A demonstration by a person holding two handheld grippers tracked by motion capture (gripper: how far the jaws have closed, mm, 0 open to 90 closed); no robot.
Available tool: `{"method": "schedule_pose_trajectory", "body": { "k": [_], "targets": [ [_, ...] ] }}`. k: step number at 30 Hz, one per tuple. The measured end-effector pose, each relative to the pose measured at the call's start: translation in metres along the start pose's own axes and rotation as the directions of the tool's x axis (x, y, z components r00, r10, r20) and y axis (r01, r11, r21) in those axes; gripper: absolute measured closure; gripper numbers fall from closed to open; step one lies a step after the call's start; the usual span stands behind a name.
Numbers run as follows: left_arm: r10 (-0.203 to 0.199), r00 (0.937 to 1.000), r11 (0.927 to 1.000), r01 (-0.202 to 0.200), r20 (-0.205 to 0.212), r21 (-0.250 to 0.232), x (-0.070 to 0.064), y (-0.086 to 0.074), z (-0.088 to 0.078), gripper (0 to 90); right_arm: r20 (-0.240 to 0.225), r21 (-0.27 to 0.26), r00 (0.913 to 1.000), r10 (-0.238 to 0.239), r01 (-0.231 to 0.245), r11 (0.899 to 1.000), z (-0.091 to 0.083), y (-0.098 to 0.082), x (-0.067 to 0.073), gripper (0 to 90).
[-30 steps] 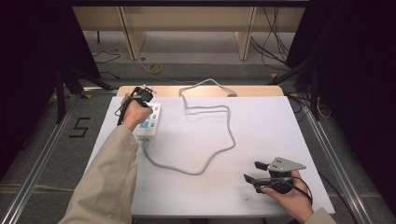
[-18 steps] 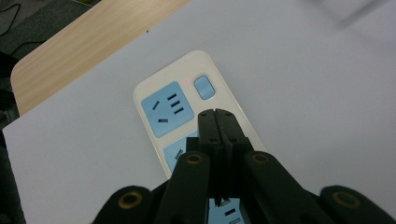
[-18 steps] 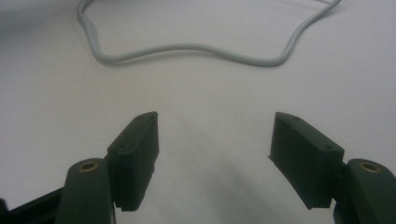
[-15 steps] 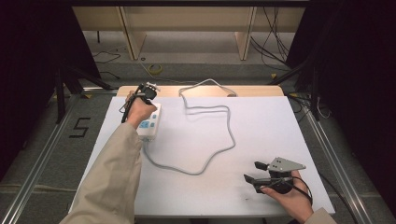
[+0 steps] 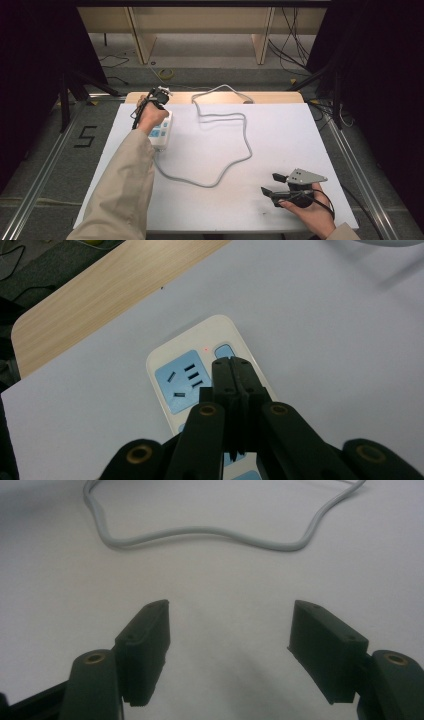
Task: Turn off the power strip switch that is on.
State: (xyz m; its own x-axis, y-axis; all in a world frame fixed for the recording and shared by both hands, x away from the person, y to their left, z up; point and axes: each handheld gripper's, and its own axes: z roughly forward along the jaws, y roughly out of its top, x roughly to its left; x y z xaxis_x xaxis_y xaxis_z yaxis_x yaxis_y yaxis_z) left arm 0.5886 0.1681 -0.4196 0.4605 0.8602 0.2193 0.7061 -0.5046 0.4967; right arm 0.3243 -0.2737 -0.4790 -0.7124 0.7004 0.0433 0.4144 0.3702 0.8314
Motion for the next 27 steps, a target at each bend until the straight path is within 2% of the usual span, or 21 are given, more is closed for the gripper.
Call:
{"method": "schedule_pose_trajectory", "body": {
  "k": [3, 7, 27],
  "targets": [
    [-0.026, 0.9997, 0.9996, 0.026, 0.004, -0.013, 0.002, 0.0, 0.001, 89.7, 0.0, 0.0, 1.0, -0.001, 0.001, 1.0, 0.0, 0.0, 0.0, 33.3],
    [-0.014, 0.9999, 0.9999, 0.014, -0.007, -0.006, 0.006, 0.0, 0.002, 89.7, -0.001, 0.0, 1.0, 0.0, 0.0, 1.0, 0.0, 0.0, 0.0, 33.3],
    [-0.039, 0.9991, 0.9989, 0.038, -0.017, -0.027, 0.005, 0.003, 0.011, 89.7, -0.004, 0.002, 1.0, -0.001, 0.001, 1.0, 0.0, 0.0, 0.001, 33.3]
  ]
}}
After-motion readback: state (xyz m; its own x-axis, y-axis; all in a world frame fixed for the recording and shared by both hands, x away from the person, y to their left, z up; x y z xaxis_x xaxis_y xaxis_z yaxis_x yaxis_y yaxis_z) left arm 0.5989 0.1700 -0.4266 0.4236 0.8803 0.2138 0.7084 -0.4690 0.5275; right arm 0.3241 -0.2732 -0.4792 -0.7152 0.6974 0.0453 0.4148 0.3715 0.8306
